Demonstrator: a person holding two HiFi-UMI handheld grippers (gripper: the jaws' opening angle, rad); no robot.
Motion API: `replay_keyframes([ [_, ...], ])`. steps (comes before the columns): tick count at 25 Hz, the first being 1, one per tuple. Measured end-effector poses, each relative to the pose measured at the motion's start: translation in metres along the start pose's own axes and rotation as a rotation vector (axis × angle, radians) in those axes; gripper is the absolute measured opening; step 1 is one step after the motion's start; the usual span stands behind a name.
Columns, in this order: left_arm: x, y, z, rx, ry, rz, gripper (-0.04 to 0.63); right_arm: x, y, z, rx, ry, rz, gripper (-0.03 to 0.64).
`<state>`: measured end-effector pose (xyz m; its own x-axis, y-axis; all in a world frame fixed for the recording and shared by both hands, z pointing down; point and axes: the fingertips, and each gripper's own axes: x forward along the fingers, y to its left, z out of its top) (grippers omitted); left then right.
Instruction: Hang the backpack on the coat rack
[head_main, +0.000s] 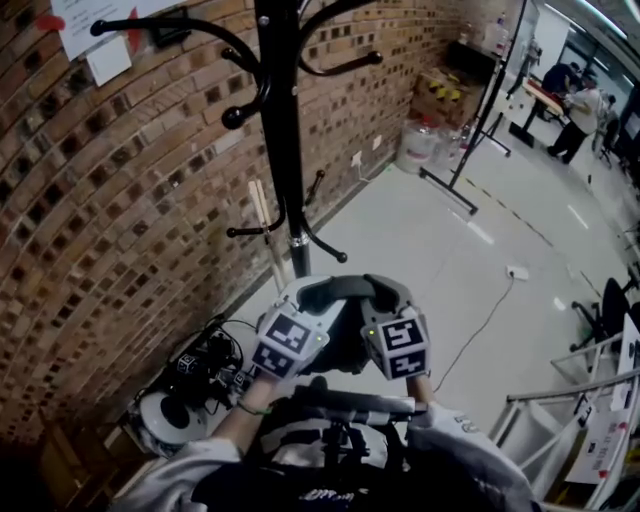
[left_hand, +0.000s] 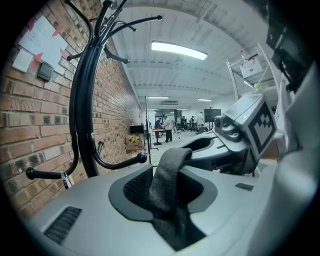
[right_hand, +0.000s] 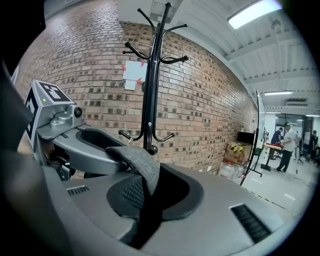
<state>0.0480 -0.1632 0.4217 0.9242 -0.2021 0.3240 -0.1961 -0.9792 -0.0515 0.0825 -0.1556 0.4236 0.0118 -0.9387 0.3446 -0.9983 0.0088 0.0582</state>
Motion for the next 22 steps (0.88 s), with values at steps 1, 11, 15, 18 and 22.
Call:
replay_keyframes([
  [1, 0.004, 0.004, 0.001, 0.000, 0.001, -0.003, 0.130, 0.005, -0.003, 0.001, 0.000, 0.000, -0.002, 0.043],
  [11, 0.027, 0.035, 0.004, -0.011, 0.015, 0.009, 0.130, 0.042, -0.021, 0.011, -0.035, -0.001, 0.020, 0.043],
  [15, 0.028, 0.043, 0.004, -0.034, 0.015, 0.051, 0.130, 0.053, -0.021, 0.016, -0.055, -0.006, 0.077, 0.043],
  [18, 0.028, 0.044, 0.004, -0.035, 0.025, 0.069, 0.130, 0.061, -0.019, 0.019, -0.075, -0.003, 0.130, 0.043],
  [22, 0.029, 0.043, 0.003, -0.053, 0.034, 0.108, 0.130, 0.072, -0.018, 0.019, -0.124, 0.002, 0.209, 0.043],
])
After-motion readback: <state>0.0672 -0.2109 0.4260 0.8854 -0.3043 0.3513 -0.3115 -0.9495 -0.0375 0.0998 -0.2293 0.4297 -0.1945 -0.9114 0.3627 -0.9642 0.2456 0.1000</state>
